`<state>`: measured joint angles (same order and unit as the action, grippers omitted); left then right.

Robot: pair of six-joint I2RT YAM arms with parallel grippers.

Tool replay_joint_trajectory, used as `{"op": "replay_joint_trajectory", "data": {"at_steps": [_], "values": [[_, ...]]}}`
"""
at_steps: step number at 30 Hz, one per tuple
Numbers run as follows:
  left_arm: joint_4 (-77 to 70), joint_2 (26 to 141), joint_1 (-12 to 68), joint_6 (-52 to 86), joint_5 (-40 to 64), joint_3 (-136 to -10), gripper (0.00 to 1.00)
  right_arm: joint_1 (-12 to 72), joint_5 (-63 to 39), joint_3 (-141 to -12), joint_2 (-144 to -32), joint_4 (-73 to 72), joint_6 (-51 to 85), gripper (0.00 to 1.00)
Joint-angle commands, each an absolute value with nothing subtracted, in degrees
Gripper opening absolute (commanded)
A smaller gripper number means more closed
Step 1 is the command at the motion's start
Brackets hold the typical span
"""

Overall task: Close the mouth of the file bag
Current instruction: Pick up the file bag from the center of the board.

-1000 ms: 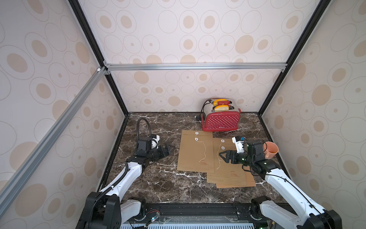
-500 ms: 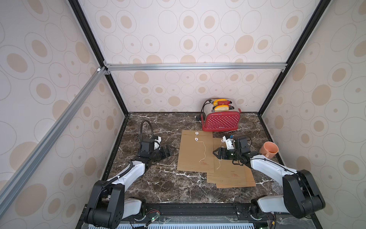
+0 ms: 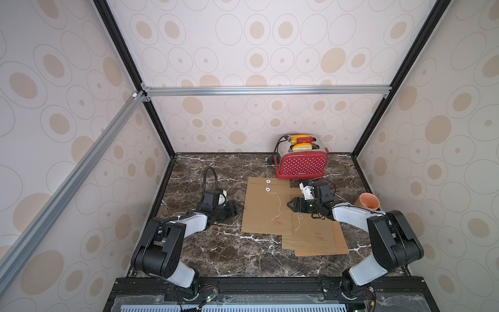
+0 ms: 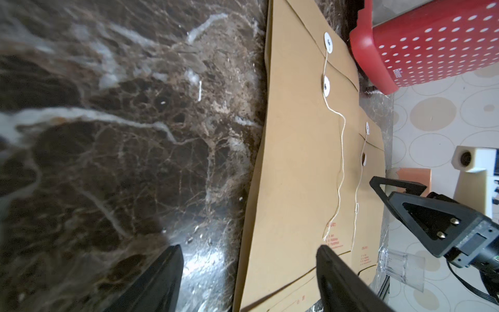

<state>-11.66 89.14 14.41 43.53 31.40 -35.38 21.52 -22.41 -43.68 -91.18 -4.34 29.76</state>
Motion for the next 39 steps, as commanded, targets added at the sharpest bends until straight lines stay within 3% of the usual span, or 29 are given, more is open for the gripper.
{"op": "replay_joint_trajectory", "data": {"at_steps": [1,23,25,31,39], "values": [[-16.1,90.6,14.9,43.1,31.2,-37.6,0.77,20.5,-24.3,-44.5,-93.7,-6.4,29.4,0.71],[-19.6,98.6,18.3,43.6,30.6,-41.2,0.67,20.4,-29.3,-46.1,-99.4,-10.0,30.1,0.57],[-20.1,98.9,18.5,43.5,30.9,-41.3,0.64,20.4,-29.7,-46.0,-99.4,-10.2,30.2,0.55],[-22.3,99.1,18.8,43.4,32.5,-41.1,0.4,20.5,-29.2,-44.7,-98.4,-10.2,30.3,0.52],[-28.4,99.6,19.2,44.9,35.0,-38.9,0.29,20.7,-29.5,-41.5,-97.2,-12.8,32.6,0.51]]}}
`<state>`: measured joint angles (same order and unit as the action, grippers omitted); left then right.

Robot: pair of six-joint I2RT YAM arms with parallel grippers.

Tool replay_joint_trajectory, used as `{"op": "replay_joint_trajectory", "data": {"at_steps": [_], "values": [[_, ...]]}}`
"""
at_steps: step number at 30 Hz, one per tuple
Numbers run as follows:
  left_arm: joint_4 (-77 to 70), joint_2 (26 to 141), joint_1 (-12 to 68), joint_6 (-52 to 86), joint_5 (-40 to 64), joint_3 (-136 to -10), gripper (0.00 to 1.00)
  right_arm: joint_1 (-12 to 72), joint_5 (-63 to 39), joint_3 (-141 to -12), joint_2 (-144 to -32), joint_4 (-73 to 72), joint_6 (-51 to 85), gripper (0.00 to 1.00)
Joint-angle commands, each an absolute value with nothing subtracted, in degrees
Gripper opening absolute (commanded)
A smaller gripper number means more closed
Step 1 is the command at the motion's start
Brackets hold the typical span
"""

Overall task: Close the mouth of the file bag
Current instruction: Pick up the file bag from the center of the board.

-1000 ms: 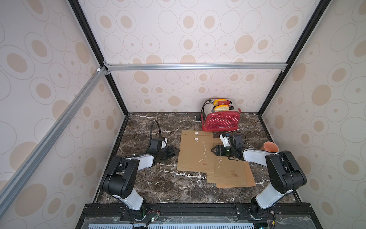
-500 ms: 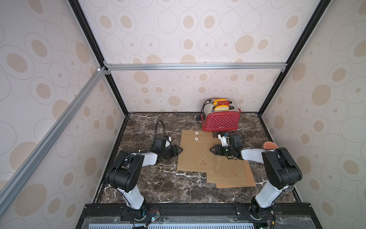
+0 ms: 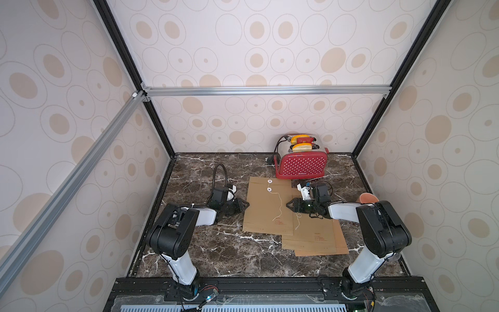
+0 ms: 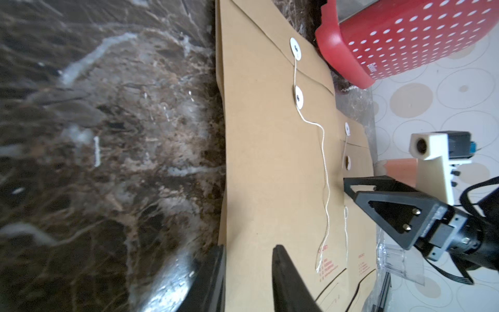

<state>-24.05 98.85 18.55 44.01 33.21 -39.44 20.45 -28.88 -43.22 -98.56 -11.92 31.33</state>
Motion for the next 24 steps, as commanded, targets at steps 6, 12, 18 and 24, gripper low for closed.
{"op": "replay_joint_trajectory", "data": {"at_steps": [6,12,18,24], "values": [[-33.1,100.5,19.6,46.0,35.3,-37.1,0.25,20.9,-29.5,-41.7,-96.5,-10.7,31.7,0.46],[-33.7,100.1,19.6,46.3,35.7,-36.7,0.07,21.0,-29.3,-41.9,-96.0,-9.5,31.5,0.46],[-34.9,98.4,19.6,46.5,35.9,-35.7,0.0,21.1,-29.0,-41.5,-94.4,-8.6,31.4,0.46],[-37.2,96.6,19.7,46.1,37.6,-34.3,0.0,21.1,-29.0,-40.7,-92.9,-8.6,31.4,0.46]]}}
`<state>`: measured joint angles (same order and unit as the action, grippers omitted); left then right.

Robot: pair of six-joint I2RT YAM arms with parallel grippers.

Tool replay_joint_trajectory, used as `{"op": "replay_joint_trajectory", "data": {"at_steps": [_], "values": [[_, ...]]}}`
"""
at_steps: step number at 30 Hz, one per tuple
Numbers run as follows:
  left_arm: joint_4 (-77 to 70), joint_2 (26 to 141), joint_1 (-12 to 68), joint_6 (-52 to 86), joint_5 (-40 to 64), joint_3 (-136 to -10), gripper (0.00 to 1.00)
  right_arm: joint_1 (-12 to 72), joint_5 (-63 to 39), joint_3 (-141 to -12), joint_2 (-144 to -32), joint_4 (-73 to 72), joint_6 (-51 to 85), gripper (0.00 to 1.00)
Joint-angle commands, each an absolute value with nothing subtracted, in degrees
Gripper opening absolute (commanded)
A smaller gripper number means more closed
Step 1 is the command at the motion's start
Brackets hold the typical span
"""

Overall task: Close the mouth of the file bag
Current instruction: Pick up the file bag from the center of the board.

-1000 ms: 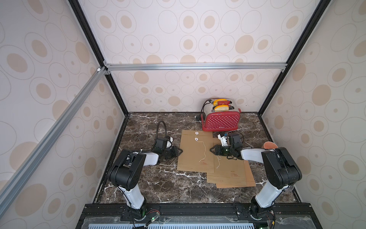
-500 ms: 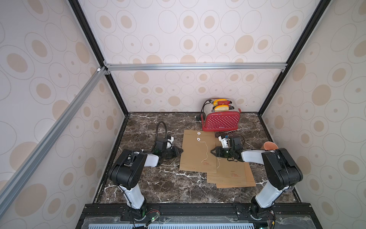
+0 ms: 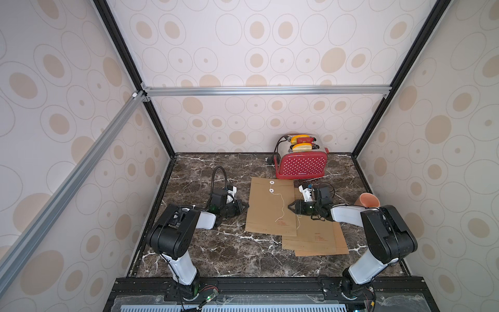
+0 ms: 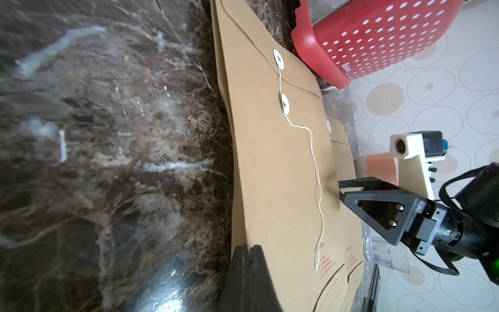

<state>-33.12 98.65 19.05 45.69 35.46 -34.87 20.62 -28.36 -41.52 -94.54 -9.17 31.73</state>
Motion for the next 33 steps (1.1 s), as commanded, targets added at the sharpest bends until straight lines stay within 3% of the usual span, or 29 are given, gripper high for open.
{"op": "replay_joint_trajectory", "data": {"at_steps": [1,3,6,8,9,11,19,25,30,33], "values": [[-38.1,96.4,19.7,46.2,37.8,-33.9,0.0,21.0,-29.2,-40.7,-92.8,-8.7,31.5,0.46],[-39.1,96.2,19.7,46.6,38.3,-33.6,0.0,21.1,-29.8,-40.5,-92.8,-9.2,32.0,0.46],[-39.3,96.5,19.7,46.7,39.0,-33.7,0.11,21.1,-30.2,-40.2,-92.8,-9.4,32.2,0.46],[-39.0,96.9,19.6,46.9,39.1,-33.8,0.35,21.0,-30.1,-40.0,-92.6,-8.9,31.9,0.46],[-38.9,97.4,19.6,46.8,39.2,-33.9,0.4,21.1,-30.1,-39.8,-92.5,-8.6,31.7,0.46],[-39.0,98.6,19.6,47.0,39.6,-34.1,0.46,21.1,-30.1,-39.6,-92.3,-8.5,31.5,0.45],[-45.9,103.0,19.6,50.0,41.7,-33.7,0.47,21.1,-30.8,-39.3,-92.6,-9.0,31.8,0.45],[-38.3,102.6,19.7,47.0,38.1,-34.1,0.7,21.1,-30.4,-39.4,-93.2,-8.2,31.5,0.43],[-37.4,101.2,19.8,45.0,38.3,-33.8,0.59,21.0,-30.4,-39.6,-93.5,-8.3,31.4,0.43],[-41.6,102.5,19.8,47.5,39.6,-33.4,0.48,21.1,-30.8,-39.8,-94.0,-8.6,31.8,0.43]]}}
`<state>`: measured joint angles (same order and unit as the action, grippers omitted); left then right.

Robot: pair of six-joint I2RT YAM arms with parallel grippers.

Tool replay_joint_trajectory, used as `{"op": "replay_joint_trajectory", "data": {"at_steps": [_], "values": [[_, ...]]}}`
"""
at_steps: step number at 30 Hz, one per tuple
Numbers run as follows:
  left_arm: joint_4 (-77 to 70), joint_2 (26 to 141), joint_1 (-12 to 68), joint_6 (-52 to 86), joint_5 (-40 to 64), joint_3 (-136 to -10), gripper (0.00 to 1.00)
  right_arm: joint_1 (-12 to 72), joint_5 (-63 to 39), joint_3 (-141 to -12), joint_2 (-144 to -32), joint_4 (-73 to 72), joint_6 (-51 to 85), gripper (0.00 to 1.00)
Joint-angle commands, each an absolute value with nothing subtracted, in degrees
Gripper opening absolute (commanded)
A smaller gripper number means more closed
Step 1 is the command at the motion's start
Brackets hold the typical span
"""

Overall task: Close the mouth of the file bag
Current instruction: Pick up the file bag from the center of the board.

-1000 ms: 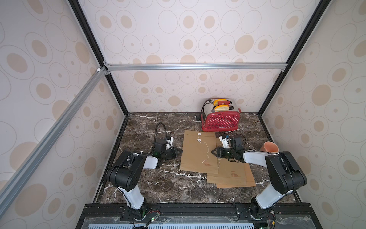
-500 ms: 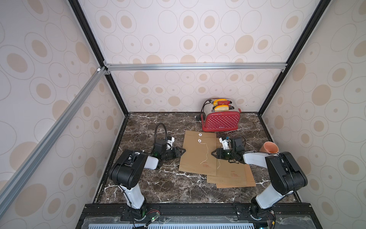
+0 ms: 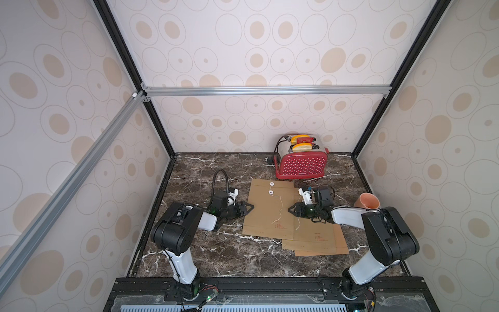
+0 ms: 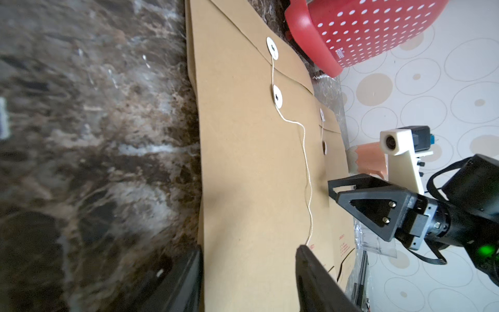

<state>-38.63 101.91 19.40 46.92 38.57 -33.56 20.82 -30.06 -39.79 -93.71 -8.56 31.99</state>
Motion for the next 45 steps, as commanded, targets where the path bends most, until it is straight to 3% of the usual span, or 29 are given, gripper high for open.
{"op": "replay_joint_trajectory", "data": {"at_steps": [1,3,7,14,19,30,38,45], "values": [[-42.1,102.6,19.8,47.7,39.7,-33.4,0.41,21.0,-30.7,-39.7,-94.0,-8.4,31.7,0.43],[-43.0,102.5,19.8,47.8,40.2,-33.4,0.32,21.0,-30.5,-39.8,-93.7,-7.9,31.3,0.43],[-43.6,103.3,20.0,48.7,41.8,-34.2,0.31,21.1,-30.6,-39.7,-93.5,-8.1,31.5,0.43],[-44.5,103.4,20.1,48.7,43.1,-33.9,0.0,21.0,-30.9,-39.3,-92.8,-8.3,31.9,0.43],[-41.1,97.9,20.0,45.5,42.4,-32.8,0.0,21.0,-29.6,-38.6,-90.4,-6.1,30.7,0.43],[-18.6,80.5,20.1,34.4,37.0,-34.9,0.0,18.4,-27.9,-35.8,-82.3,-1.1,28.7,0.48],[-17.2,72.5,20.1,37.0,36.5,-34.0,0.0,17.4,-28.6,-33.7,-79.8,-0.6,29.3,0.5],[-12.2,62.8,20.0,34.3,35.3,-34.0,0.0,17.2,-26.9,-34.0,-71.9,5.1,29.0,0.58]]}}
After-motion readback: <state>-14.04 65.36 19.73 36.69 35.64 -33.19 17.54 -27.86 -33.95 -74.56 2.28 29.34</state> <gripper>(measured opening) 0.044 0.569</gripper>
